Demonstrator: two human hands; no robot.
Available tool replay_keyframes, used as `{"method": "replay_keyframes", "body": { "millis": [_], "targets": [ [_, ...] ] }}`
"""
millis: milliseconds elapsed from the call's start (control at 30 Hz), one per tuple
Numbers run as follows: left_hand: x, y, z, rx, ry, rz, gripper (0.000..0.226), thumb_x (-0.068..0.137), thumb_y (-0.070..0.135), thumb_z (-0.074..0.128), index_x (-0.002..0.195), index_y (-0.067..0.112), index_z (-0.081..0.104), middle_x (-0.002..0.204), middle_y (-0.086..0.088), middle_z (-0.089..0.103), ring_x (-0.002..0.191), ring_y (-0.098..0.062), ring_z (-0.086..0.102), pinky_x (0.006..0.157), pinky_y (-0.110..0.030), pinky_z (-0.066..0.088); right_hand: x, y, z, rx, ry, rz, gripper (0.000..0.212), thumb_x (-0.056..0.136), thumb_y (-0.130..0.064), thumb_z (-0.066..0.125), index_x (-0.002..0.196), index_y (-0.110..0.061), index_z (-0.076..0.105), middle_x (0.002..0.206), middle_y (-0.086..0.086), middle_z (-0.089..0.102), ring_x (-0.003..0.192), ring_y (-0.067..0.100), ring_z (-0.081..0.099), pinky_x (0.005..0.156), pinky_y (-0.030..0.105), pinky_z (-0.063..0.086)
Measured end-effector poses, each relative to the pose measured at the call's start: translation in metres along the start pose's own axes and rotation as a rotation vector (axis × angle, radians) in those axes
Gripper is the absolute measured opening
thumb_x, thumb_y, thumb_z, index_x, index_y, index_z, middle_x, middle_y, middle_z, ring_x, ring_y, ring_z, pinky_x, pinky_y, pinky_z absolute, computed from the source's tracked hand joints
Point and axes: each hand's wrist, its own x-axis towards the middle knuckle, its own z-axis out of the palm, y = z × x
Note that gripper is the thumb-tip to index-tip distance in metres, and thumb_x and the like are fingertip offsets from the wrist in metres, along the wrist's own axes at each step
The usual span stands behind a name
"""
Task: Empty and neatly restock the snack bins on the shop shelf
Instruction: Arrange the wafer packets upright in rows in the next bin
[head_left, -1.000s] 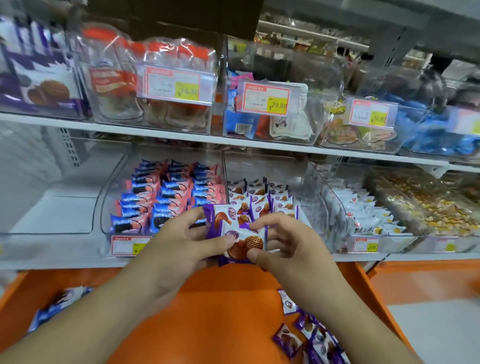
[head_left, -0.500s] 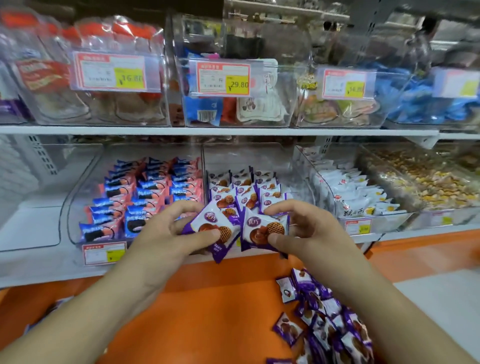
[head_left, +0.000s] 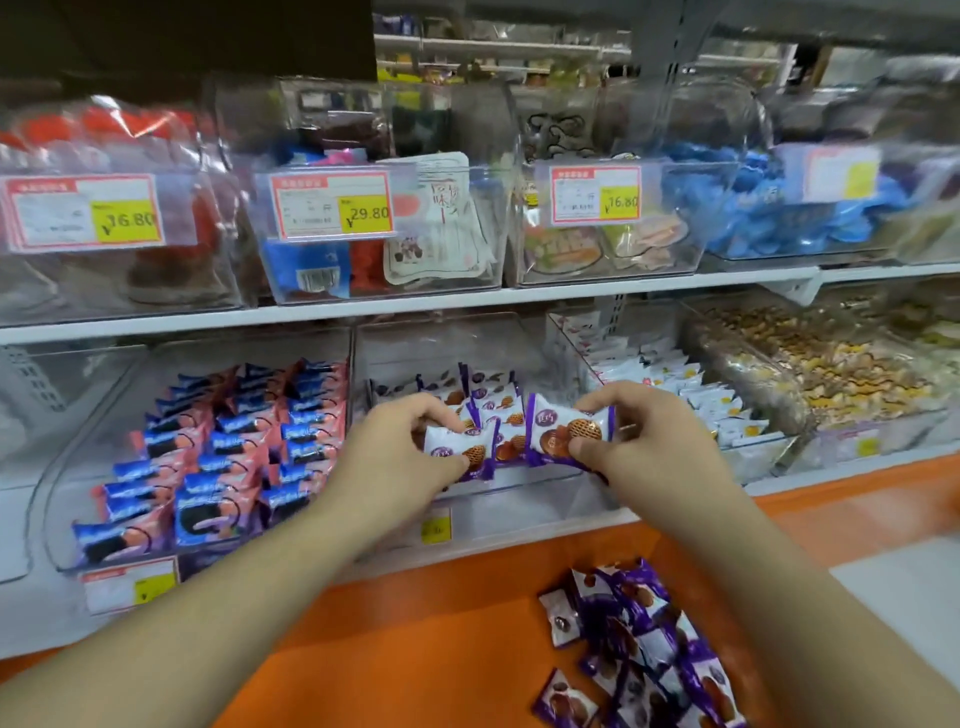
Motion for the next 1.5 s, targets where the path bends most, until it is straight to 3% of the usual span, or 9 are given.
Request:
{"method": "replay_keyframes", "body": {
  "millis": [267,633,833,1000,1133,1233,1300,1400,1500],
  "targets": [
    [0.088,-0.024,0.084,0.105,-0.236,0.043,0.038,0.075,0.005,0.085,0.098,0.03,0.067,0.096,0.01,0.068,0.083,-0.001,0.063,0.063,-0.013,0.046,0.029,0.045,-0.001,0.032,0.122,0.007,0.025,0.086,-0.026,0.083,0.097,-0.04,0.066,0.068,-0.001,0.059,0.063,0.021,0.061,0.059,0.038,0.053],
    [0.107,-0.028,0.104,0.418,-0.231,0.227,0.034,0.074,0.032,0.092,0.09,0.044,0.064,0.101,0.011,0.053,0.101,-0.013,0.05,0.081,-0.026,0.042,0.051,0.062,0.011,0.055,0.026,-0.051,0.03,0.087,-0.027,0.084,0.106,-0.043,0.066,0.081,-0.005,0.068,0.072,0.012,0.066,0.068,0.036,0.062],
    [0.093,-0.02,0.08,0.046,-0.168,0.109,0.028,0.087,0.016,0.081,0.095,0.041,0.073,0.104,0.008,0.068,0.083,-0.009,0.064,0.075,-0.018,0.048,0.045,0.061,0.01,0.065,-0.002,-0.119,0.034,0.087,-0.023,0.084,0.109,-0.041,0.066,0.073,-0.017,0.062,0.074,-0.007,0.061,0.06,0.009,0.047],
    [0.053,0.018,0.044,-0.41,-0.281,0.046,0.026,0.098,0.012,0.069,0.119,0.025,0.075,0.117,-0.003,0.074,0.097,-0.021,0.074,0.074,-0.02,0.057,0.039,0.051,0.02,0.147,-0.066,-0.156,0.039,0.087,-0.018,0.084,0.111,-0.041,0.062,0.087,-0.036,0.061,0.084,-0.008,0.061,0.07,0.009,0.048],
    [0.043,0.025,0.036,-0.252,-0.304,0.127,0.036,0.081,0.006,0.086,0.111,0.025,0.078,0.105,0.005,0.078,0.091,-0.017,0.077,0.085,-0.033,0.063,0.035,0.041,0.027,0.119,-0.103,-0.213,0.037,0.09,-0.021,0.081,0.11,-0.045,0.061,0.096,-0.031,0.066,0.087,-0.008,0.062,0.07,0.01,0.048],
    [0.053,0.008,0.036,-0.053,-0.178,0.111,0.032,0.078,0.018,0.091,0.1,0.035,0.076,0.099,0.012,0.077,0.086,-0.018,0.076,0.085,-0.045,0.063,0.035,0.041,0.027,-0.077,-0.111,-0.227,0.052,0.096,-0.029,0.074,0.14,-0.043,0.053,0.115,-0.032,0.059,0.102,-0.009,0.056,0.086,0.009,0.044],
    [0.062,-0.005,0.039,0.088,-0.154,0.091,0.031,0.075,0.028,0.093,0.096,0.04,0.074,0.099,0.018,0.074,0.087,-0.009,0.074,0.085,-0.042,0.062,0.035,0.044,0.026,-0.191,-0.108,-0.241,0.062,0.098,-0.024,0.07,0.153,-0.036,0.044,0.142,-0.02,0.051,0.13,0.001,0.047,0.107,0.014,0.036],
    [0.07,-0.017,0.054,0.237,-0.195,0.1,0.03,0.075,0.029,0.092,0.096,0.037,0.073,0.098,0.021,0.071,0.086,0.006,0.067,0.083,-0.028,0.057,0.037,0.049,0.026,-0.285,-0.085,-0.301,0.063,0.096,-0.016,0.069,0.153,-0.03,0.044,0.153,-0.015,0.043,0.143,0.005,0.031,0.1,0.0,0.014],
    [0.079,-0.021,0.074,0.322,-0.213,0.169,0.031,0.078,0.029,0.091,0.105,0.032,0.076,0.107,0.019,0.073,0.101,0.003,0.065,0.094,-0.027,0.054,0.041,0.054,0.026,-0.276,-0.059,-0.284,0.06,0.096,-0.014,0.067,0.15,-0.029,0.047,0.152,-0.015,0.045,0.144,0.006,0.031,0.104,0.008,0.017]
  ]
}}
